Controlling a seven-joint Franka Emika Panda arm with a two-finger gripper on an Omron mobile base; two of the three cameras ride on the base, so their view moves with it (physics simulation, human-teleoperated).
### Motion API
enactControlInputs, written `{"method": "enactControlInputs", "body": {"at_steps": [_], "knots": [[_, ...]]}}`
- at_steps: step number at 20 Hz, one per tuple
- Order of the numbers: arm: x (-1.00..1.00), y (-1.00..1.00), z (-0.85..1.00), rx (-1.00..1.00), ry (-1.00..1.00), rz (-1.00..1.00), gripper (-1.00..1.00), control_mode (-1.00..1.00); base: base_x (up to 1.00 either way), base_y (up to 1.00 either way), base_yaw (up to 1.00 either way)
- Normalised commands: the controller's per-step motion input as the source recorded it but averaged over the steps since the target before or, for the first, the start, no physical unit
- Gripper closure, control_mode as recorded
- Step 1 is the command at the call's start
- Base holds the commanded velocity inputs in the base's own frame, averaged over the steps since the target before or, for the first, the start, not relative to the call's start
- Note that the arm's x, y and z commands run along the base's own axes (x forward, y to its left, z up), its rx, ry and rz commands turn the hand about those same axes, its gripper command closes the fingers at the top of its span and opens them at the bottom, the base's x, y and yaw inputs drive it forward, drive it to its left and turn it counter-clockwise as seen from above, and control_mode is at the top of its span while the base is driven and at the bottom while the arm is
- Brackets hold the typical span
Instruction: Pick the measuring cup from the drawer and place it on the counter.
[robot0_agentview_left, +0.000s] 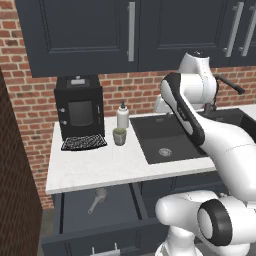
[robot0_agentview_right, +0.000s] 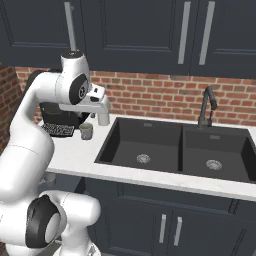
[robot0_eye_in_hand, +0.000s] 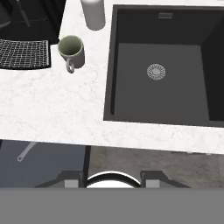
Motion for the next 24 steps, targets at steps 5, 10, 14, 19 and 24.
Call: {"method": "enactControlInputs", "body": {"at_steps": [5, 10, 14, 19, 24], "knots": [[-0.24, 0.00, -0.14, 0.00, 0.00, 0.00, -1.00, -1.00, 0.00, 0.00, 0.00], [-0.53, 0.00, -0.63, 0.00, 0.00, 0.00, -1.00, -1.00, 0.00, 0.00, 0.00], [-0.43, 0.00, -0.79, 0.00, 0.00, 0.00, -1.00, -1.00, 0.00, 0.00, 0.00], [-0.37, 0.00, -0.92, 0.00, 0.00, 0.00, -1.00, -1.00, 0.00, 0.00, 0.00], [-0.22, 0.00, -0.53, 0.00, 0.00, 0.00, -1.00, 1.00, -0.16, 0.00, 0.00]]}}
